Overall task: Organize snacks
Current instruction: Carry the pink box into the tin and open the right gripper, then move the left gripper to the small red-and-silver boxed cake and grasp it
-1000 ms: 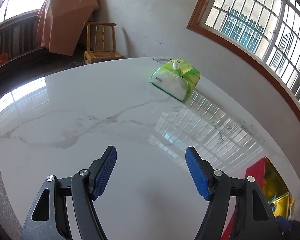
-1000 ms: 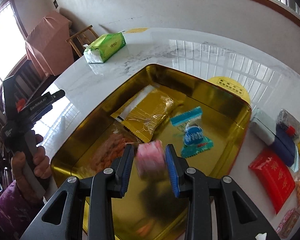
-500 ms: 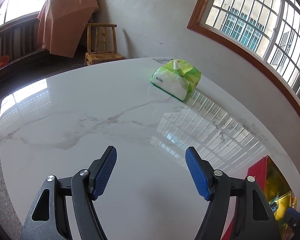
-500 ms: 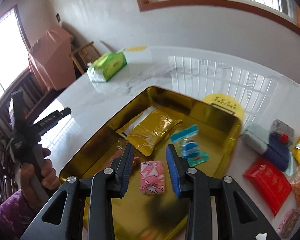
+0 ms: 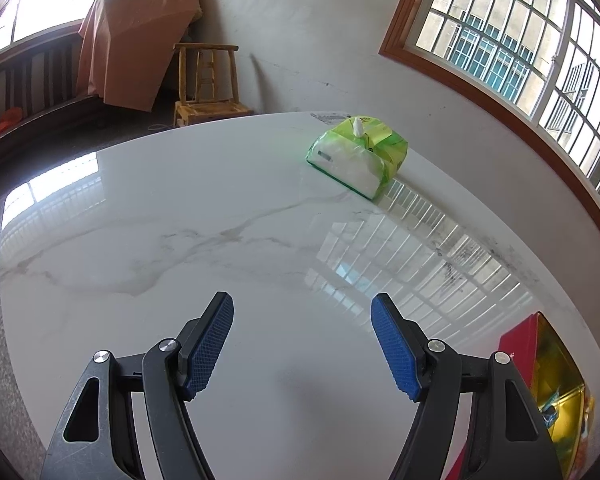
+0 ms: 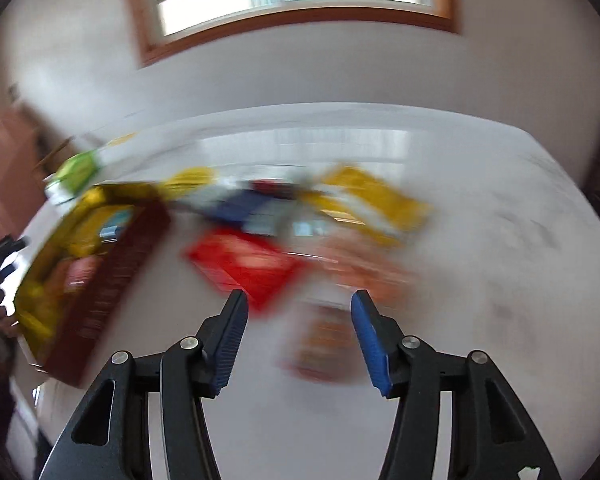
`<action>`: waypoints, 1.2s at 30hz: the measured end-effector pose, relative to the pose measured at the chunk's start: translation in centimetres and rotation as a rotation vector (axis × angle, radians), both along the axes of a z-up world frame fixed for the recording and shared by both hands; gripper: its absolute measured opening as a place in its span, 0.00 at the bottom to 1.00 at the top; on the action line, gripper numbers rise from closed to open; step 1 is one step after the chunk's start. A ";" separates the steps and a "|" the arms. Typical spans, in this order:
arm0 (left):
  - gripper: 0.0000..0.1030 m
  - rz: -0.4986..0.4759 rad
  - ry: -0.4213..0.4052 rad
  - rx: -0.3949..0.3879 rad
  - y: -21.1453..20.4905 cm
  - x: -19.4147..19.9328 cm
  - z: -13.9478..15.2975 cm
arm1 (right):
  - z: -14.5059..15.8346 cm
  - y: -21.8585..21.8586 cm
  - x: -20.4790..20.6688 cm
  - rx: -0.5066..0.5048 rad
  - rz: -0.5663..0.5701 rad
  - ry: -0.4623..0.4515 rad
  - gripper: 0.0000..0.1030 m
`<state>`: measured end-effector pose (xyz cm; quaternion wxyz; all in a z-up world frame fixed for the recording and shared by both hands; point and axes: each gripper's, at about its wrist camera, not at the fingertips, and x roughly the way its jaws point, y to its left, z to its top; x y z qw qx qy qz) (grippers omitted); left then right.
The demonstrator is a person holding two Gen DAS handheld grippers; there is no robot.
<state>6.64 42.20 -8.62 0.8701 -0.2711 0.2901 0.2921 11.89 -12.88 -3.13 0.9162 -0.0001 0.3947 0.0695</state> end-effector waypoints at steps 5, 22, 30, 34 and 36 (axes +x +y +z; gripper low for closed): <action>0.74 0.019 0.005 -0.058 1.1 -0.2 -0.6 | -0.9 -7.5 0.2 -0.089 -0.145 0.005 0.55; 0.83 -0.805 0.103 0.092 -24.4 -4.5 11.6 | -3.2 -16.6 0.6 0.068 -0.287 0.052 0.67; 0.83 -1.202 0.377 -0.007 -43.5 4.3 8.1 | -3.3 -17.4 0.1 0.152 -0.263 0.043 0.68; 0.83 -1.191 0.479 0.047 -47.8 9.1 5.2 | -3.3 -17.7 -0.1 0.197 -0.242 0.035 0.68; 0.83 -1.181 0.526 0.058 -48.9 10.2 3.7 | -3.3 -18.1 -0.3 0.230 -0.241 0.029 0.68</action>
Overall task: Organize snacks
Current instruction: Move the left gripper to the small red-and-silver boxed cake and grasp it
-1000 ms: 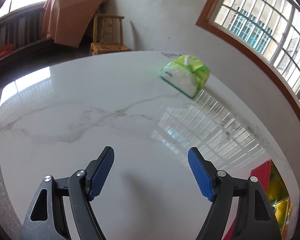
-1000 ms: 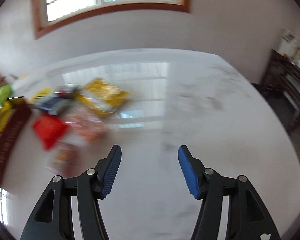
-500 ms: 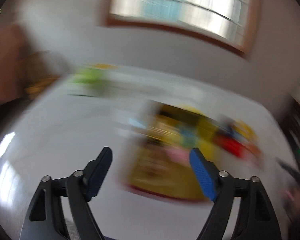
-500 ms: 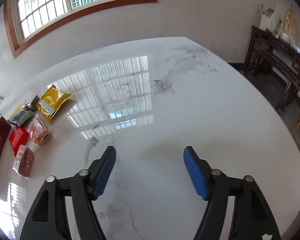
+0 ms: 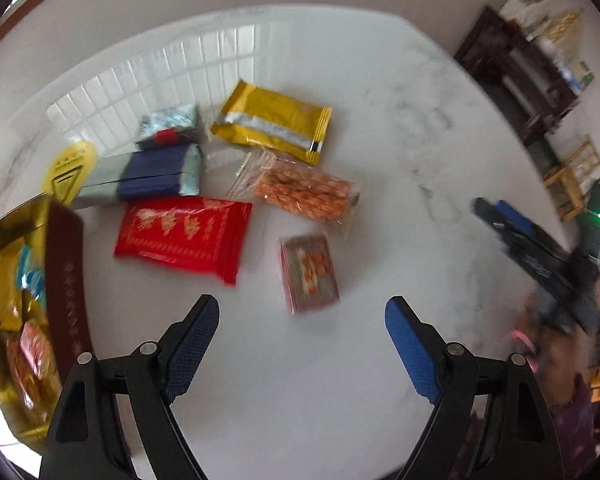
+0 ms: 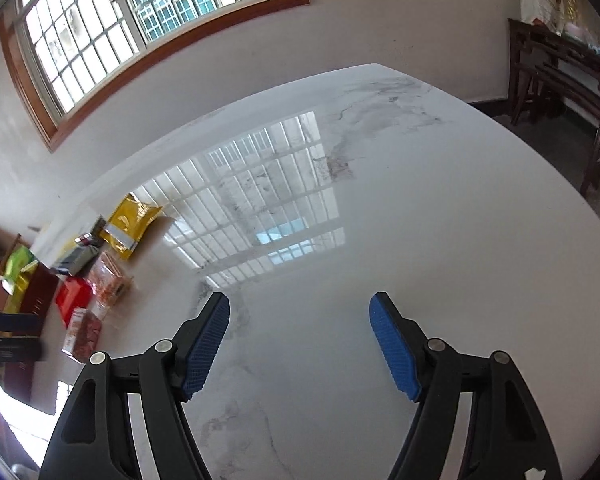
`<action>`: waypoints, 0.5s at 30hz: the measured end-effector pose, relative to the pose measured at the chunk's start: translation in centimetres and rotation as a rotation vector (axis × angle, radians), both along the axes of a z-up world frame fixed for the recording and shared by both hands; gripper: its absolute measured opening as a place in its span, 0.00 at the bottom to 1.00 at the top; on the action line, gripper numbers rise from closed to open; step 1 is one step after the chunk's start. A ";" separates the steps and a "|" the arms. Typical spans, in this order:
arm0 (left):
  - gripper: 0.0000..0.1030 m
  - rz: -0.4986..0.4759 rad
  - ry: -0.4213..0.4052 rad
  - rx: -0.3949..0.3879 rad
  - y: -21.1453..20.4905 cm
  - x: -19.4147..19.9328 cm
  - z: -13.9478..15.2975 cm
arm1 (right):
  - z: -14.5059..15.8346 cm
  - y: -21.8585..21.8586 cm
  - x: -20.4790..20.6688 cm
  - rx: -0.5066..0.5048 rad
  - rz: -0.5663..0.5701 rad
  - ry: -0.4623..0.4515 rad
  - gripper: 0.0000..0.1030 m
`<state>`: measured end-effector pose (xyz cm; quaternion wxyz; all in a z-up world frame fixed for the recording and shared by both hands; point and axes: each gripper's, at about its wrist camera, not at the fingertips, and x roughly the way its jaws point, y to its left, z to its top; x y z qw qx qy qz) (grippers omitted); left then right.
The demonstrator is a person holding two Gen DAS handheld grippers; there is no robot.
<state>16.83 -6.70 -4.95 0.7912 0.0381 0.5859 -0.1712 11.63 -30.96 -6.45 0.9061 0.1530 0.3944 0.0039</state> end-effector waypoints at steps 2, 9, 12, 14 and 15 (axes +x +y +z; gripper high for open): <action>0.81 0.002 0.027 0.018 -0.7 1.0 -1.1 | 0.0 -0.2 -0.1 0.019 0.004 -0.006 0.68; 0.61 0.008 0.065 0.099 -2.5 2.0 -3.8 | -0.1 -0.4 -0.1 0.066 0.035 -0.020 0.68; 0.60 0.017 0.035 0.101 -2.6 2.1 -4.1 | -0.2 -0.5 -0.2 0.081 0.036 -0.023 0.68; 0.41 0.029 0.004 0.105 -2.7 2.0 -4.1 | -0.2 -0.5 -0.1 0.079 0.038 -0.022 0.68; 0.30 0.038 -0.024 0.122 -2.7 1.6 -3.9 | -0.2 -0.5 0.0 0.076 0.039 -0.021 0.68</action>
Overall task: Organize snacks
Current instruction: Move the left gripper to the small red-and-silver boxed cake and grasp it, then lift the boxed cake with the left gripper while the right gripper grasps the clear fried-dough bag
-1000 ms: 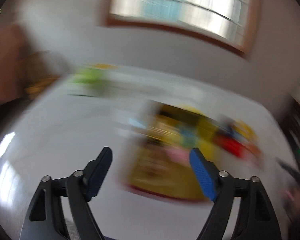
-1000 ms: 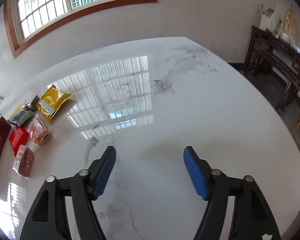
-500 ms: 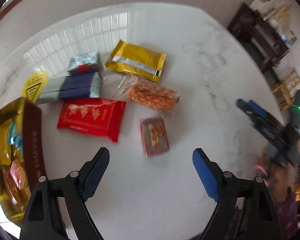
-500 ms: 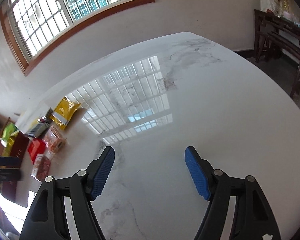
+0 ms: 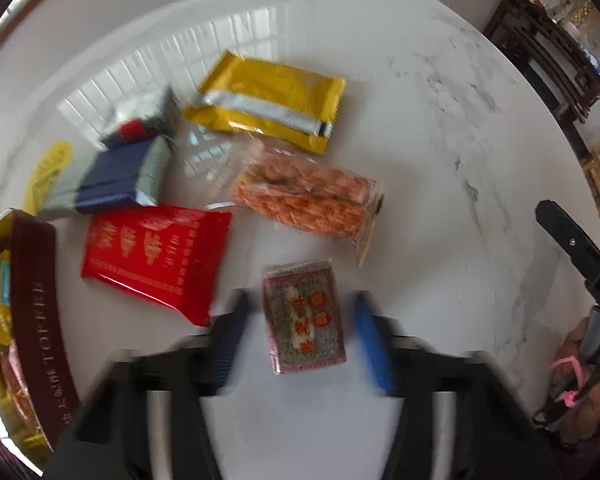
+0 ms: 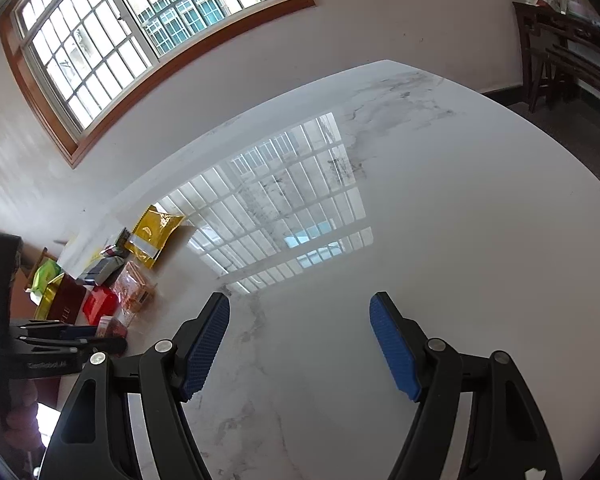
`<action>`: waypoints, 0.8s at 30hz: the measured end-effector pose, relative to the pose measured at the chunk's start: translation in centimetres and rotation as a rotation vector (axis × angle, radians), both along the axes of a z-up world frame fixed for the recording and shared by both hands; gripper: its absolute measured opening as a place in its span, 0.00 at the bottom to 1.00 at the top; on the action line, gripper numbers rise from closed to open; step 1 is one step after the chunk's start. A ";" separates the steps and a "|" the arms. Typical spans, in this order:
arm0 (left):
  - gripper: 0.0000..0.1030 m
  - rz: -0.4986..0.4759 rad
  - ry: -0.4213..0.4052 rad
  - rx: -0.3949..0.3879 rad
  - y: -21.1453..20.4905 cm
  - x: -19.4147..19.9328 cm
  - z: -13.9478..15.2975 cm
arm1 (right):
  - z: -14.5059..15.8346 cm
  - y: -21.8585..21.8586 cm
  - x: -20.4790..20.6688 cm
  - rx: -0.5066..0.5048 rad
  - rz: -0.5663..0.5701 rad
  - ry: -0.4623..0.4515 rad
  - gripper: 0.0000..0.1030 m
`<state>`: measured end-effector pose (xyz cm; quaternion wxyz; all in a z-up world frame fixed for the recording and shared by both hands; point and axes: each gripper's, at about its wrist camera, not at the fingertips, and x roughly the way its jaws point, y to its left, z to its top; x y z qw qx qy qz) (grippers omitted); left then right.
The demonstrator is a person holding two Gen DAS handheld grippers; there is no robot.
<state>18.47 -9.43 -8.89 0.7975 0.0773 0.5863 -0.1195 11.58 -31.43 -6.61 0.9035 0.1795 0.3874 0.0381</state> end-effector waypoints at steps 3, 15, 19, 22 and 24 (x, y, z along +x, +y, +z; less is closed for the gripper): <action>0.30 0.054 0.015 -0.054 0.8 -1.2 0.2 | 0.0 0.2 0.1 -0.013 0.010 0.004 0.68; 0.30 0.196 0.029 -0.208 7.2 -8.6 2.9 | 0.9 12.6 4.3 -0.155 0.514 -0.062 0.69; 0.30 0.225 0.029 -0.238 9.4 -9.7 3.8 | 0.8 15.0 6.8 -0.167 0.573 -0.066 0.68; 0.30 0.229 0.021 -0.245 9.9 -9.9 4.1 | 0.5 16.4 7.9 -0.195 0.603 -0.043 0.63; 0.30 0.220 0.020 -0.246 9.6 -10.0 4.1 | 0.2 17.0 8.6 -0.212 0.617 -0.014 0.55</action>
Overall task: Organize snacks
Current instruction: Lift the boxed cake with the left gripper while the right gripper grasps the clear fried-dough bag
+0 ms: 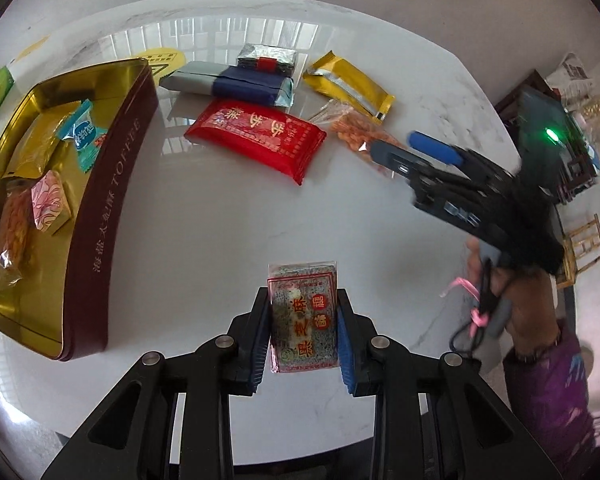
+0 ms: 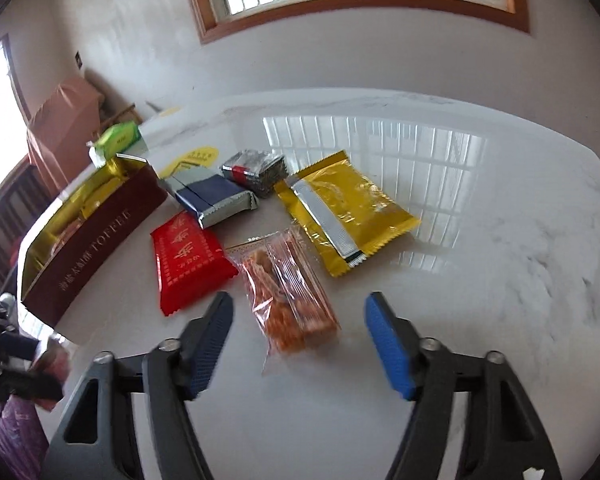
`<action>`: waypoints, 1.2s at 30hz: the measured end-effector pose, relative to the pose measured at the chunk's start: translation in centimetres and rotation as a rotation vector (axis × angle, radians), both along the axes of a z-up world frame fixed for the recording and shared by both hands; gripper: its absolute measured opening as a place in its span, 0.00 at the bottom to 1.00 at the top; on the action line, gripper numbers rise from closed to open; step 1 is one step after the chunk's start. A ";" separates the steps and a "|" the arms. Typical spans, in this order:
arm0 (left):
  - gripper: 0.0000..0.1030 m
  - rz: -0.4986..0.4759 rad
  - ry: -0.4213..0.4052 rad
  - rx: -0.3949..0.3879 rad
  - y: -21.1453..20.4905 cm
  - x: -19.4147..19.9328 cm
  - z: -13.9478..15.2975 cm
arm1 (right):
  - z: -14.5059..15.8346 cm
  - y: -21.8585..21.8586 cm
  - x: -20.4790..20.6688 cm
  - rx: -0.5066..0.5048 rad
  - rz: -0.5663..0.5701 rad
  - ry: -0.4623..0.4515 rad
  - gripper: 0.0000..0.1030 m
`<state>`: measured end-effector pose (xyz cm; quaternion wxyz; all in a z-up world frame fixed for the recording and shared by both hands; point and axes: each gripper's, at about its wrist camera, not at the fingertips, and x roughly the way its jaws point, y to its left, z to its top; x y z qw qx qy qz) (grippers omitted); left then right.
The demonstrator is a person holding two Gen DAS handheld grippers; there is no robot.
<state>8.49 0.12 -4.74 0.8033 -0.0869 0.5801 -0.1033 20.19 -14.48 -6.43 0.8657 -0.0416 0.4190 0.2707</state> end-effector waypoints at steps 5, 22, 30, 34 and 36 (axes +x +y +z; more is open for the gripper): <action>0.30 -0.014 0.003 -0.007 -0.4 -0.1 -0.1 | -0.2 1.2 0.7 -0.039 0.014 0.010 0.51; 0.30 -0.024 0.021 -0.013 -1.2 -0.1 -0.9 | -0.2 4.2 2.2 -0.094 0.109 0.033 0.52; 0.30 -0.021 0.033 -0.017 -1.1 0.1 -1.2 | -0.2 5.4 2.9 -0.145 0.141 0.022 0.34; 0.30 -0.023 0.027 -0.011 -1.1 0.1 -1.0 | -0.2 4.0 1.0 -0.156 0.105 -0.007 0.34; 0.30 -0.019 0.021 -0.014 -0.9 0.1 -1.0 | 0.0 1.6 -0.5 -0.133 0.037 -0.022 0.34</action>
